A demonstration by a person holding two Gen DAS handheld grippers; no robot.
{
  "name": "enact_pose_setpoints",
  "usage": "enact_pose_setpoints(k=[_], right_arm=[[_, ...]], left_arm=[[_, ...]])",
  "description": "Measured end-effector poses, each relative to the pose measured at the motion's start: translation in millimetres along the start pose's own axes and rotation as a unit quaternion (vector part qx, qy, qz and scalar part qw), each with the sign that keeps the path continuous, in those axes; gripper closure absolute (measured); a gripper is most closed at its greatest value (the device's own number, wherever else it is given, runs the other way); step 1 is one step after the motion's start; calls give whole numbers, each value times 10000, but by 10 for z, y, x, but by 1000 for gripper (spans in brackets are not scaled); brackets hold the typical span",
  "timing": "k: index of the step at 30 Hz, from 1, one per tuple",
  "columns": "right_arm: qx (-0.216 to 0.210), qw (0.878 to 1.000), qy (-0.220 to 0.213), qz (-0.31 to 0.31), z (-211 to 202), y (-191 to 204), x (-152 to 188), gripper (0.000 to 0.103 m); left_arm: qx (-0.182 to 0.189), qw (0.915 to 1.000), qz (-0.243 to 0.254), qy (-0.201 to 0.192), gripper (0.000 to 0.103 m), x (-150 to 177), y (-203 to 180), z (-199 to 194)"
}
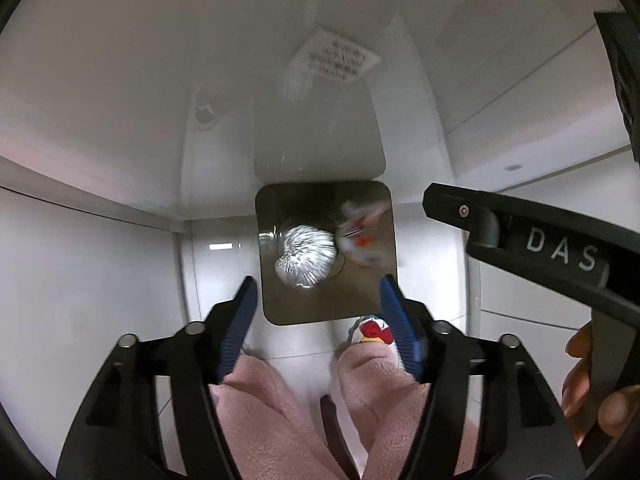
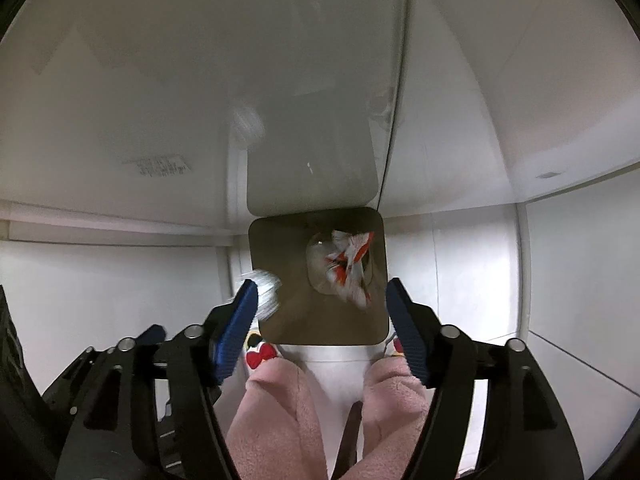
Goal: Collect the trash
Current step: 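Lower both tools over the floor bin and open them to drop the items, then raise both open tools back toward the trash on the counter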
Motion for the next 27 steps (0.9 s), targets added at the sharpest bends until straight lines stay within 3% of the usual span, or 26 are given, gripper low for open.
enact_pose_setpoints(k=[2,6,11,19,27], right_arm=[[12,10000,-51,13,-53,-10,-14,35],[141,9995,-298,30,-350,-27,-48,20],[313,9963,-794,-124,-1044,-20,-25,4],[56,9884,-1488,-294,-2184,100,-29,4],[140,9698,-2355,-623,-3147,425,-34,4]], left_arm=[[-17,10000,-8,-35,36,-14,8,-79],[-85,9996,-80,-261,24,-19,41,-468],[-261,9967,-4,-769,10,-47,60,-1082],[-553,9864,121,-1544,8,-170,-11,-2224],[-837,9748,96,-2066,8,-325,-63,-3055]])
Point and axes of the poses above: each gripper's, at about its wrist camera, not at the fingertips, and z roughly the way its jaws point, y to its left, x to its underside, the point moved 2 cm from there along z, roughly the way its jaws point, and after that the axes turned 11 degrees about z, right-handed, at the moved point
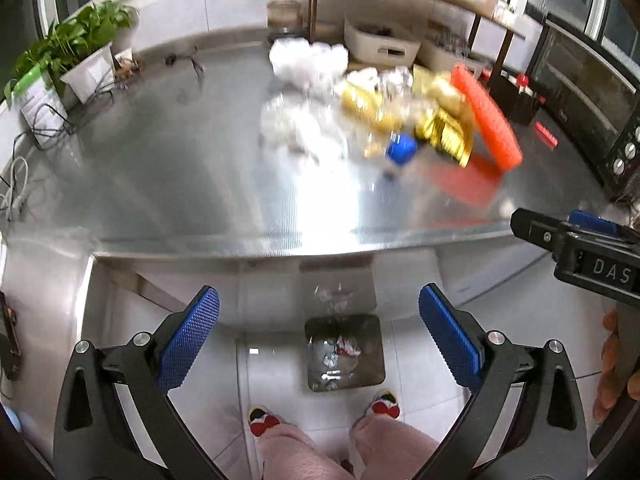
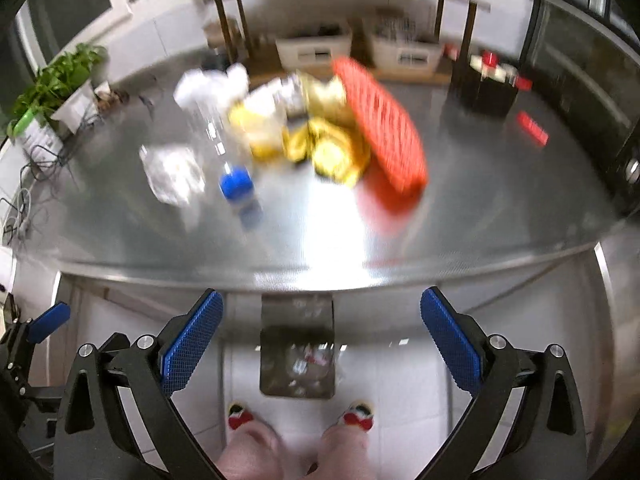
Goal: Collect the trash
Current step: 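Raise both open tools back toward the trash on the counter, then grasp the clear plastic bag with the left tool while the right tool grasps the yellow wrapper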
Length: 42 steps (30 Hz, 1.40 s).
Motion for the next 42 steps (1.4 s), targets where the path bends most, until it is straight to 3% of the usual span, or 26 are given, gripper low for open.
enact_pose_setpoints(k=[13,23,30,36,42], right_arm=[[-51,9975,-694,-103,-646,213,-408,4],[-19,9965,-833,47,-695,112,-577,4],[-14,9977,-678,68,-423,0,-725,4],[-171,9993,-345,41,27,-133,-813,5],[-452,9990,5,27,427,-166,-867,29]], left_arm=[[-248,9974,33,-670,8,-481,129,-636],[-258,9964,22,-809,8,-614,183,-669],[-148,9978,60,-642,10,-731,251,-361],[52,9996,61,-288,24,-859,295,122],[93,10000,-21,-12,41,-1009,401,554]])
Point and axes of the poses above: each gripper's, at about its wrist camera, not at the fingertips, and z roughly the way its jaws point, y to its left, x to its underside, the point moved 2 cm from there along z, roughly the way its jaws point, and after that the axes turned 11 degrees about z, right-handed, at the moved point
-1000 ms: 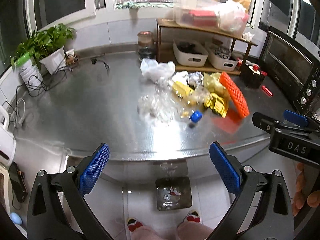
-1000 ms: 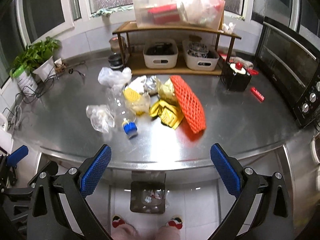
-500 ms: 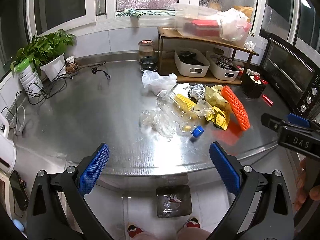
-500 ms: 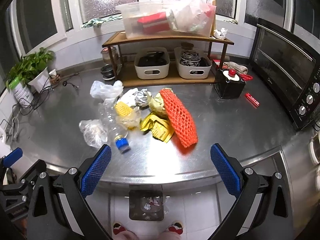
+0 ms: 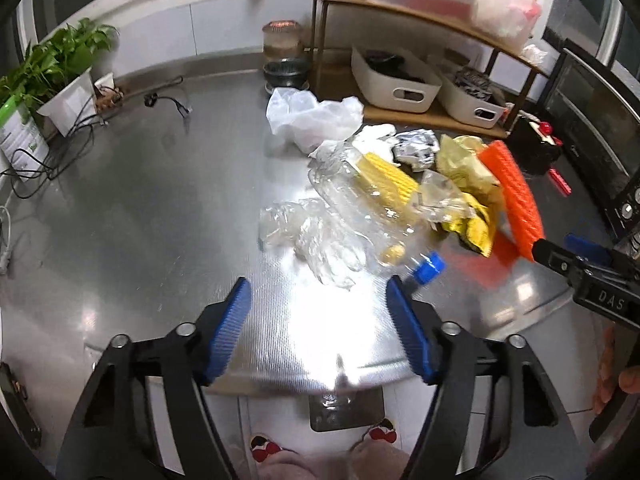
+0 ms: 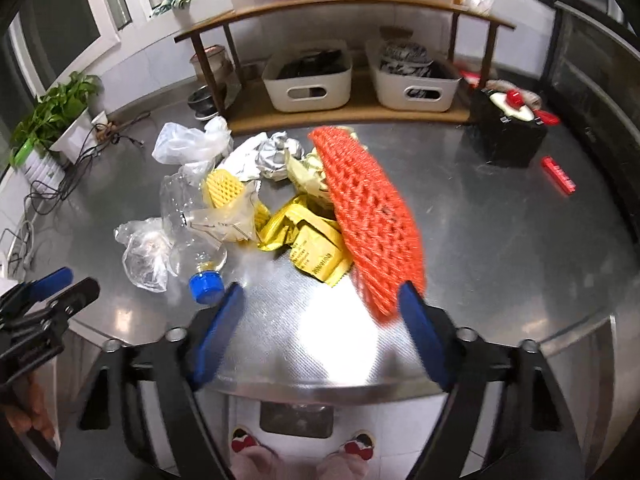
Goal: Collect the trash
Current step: 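Grasp the clear plastic bag with the left tool while the right tool grasps the yellow wrapper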
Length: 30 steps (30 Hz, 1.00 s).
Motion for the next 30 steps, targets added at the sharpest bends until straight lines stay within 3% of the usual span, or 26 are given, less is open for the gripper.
enact_pose_setpoints(k=[7,10,22,30], right_arm=[[-245,9995,119,-140,319,166,-107,37],[-174,9995,191,-179,493,207,-175,40],[21,9988,380,-297,915,157,-314,42],[183,9979,488,-384,1062,55,-252,47]], left_arm=[[1,9998,-34,173,45,-152,117,359],[49,9995,-65,292,51,-194,157,536],[226,9984,-18,520,51,-368,101,916],[338,9970,-55,695,66,-350,124,1074]])
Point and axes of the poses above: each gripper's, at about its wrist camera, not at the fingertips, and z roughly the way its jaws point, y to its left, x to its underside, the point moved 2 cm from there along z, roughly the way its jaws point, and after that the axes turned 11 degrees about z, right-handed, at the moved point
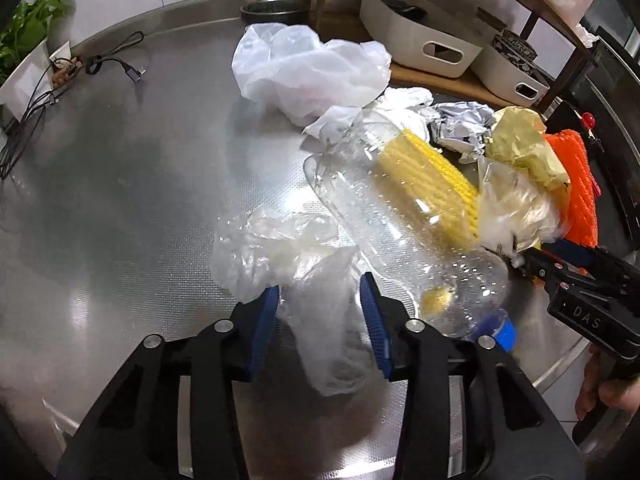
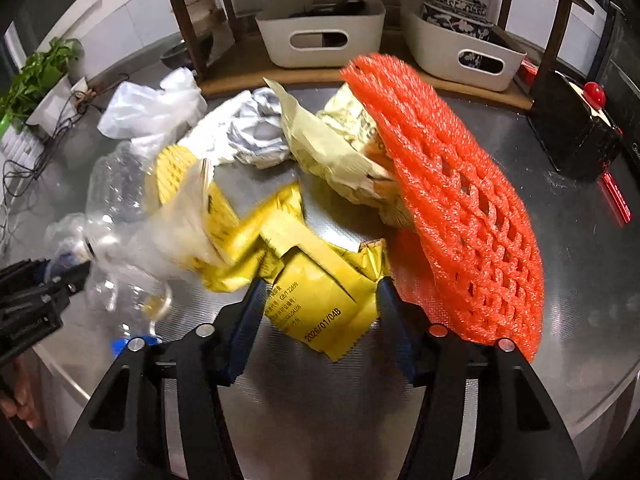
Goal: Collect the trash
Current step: 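Grasp the clear plastic bag with the left tool while the right tool grasps the yellow wrapper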
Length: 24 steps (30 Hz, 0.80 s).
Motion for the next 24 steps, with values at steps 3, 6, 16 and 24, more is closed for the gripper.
enact_pose_setpoints(k=[3,6,16,24], right_arm=[[53,9999,-87,-104,5,8,8,50],[33,9999,-138,-94,2,1,-1,58],[-160,9998,-51,-60,-93,-2,132,87],[-148,9998,-23,104,-322,2,423,87]], left_arm=[[14,10000,-10,48,73,4,6,57],[-1,10000,27,17,79,-2,-9,62],[23,10000,-56,-36,91,153,-11,-55],[61,10000,-48,-1,91,462,-82,-252]])
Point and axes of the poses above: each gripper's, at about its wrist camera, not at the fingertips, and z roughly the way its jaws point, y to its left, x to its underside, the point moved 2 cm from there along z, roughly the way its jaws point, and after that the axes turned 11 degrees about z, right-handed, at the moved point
